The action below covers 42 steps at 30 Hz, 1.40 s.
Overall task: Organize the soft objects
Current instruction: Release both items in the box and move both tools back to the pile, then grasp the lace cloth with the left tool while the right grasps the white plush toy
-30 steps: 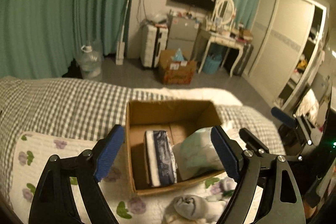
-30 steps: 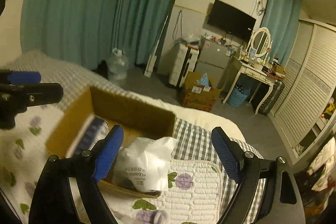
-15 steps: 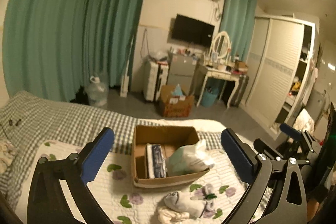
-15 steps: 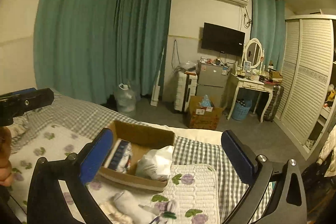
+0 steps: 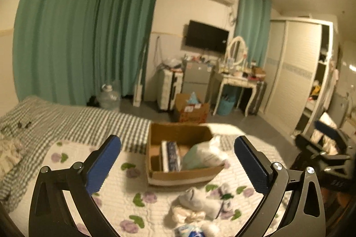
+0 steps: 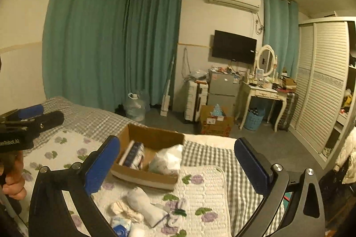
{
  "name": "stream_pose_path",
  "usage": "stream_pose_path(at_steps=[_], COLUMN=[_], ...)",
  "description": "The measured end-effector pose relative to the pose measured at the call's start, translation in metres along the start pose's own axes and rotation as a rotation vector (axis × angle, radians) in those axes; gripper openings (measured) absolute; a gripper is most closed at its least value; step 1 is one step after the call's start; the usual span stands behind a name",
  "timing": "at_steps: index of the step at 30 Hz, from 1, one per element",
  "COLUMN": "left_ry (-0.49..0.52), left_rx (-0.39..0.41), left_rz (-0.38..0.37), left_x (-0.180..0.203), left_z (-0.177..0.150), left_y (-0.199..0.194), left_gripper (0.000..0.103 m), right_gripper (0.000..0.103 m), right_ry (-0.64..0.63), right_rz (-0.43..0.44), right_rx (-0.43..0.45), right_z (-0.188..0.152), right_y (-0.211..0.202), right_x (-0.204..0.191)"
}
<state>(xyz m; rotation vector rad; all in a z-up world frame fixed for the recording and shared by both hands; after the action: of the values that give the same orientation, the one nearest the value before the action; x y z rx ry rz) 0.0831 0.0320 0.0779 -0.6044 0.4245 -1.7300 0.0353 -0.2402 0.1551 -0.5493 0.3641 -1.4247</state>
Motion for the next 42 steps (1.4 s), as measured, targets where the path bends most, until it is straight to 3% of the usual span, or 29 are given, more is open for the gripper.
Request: stream_pose_path(at_steps=[12,17,33,37,42], left_ry=[0.007,0.037,0.1,0.141,0.26], left_rx=[-0.052,-0.114,-0.345,-0.412,-0.461], left_rz=[0.072,0.098,0.111,0.103,0.071], left_x=[-0.013,-0.013,-0.011,-0.001,0.027], left_z=[-0.038,-0.059,-0.125,-0.145,-0.171], left_y=[0.04,0.069,0.159,0.183,0.205], left_gripper=[0.103,0.103,0.102,0.099,0.096], right_gripper=[0.103,0.103,0.103,0.082,0.081], right_ry=[-0.019,-0.021,0.041,0.061,0.071], right_rz=[-0.086,-0.008,-0.026,-0.016,0.003], right_rx=[-0.057,-0.153,-0.412,-0.516,-0.59], right_z=[-0.036,-0.054,-0.127,-0.149,-0.167], right_y=[0.031,0.068,0.175,0.205,0.233], right_x=[-0.001,-0.008,0.023,0.03,0.03])
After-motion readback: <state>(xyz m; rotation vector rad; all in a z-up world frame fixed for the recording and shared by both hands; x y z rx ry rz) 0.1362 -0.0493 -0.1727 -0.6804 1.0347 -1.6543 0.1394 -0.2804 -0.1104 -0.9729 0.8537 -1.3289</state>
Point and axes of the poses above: each gripper's, at about its wrist camera, not at the fingertips, and y roughly the way its jaws point, x to its right, z to its top, the point moved 5 cm from there along y, roughly the way its jaws point, and after that the axes turned 13 degrees about -x, right-handed, at the moved point
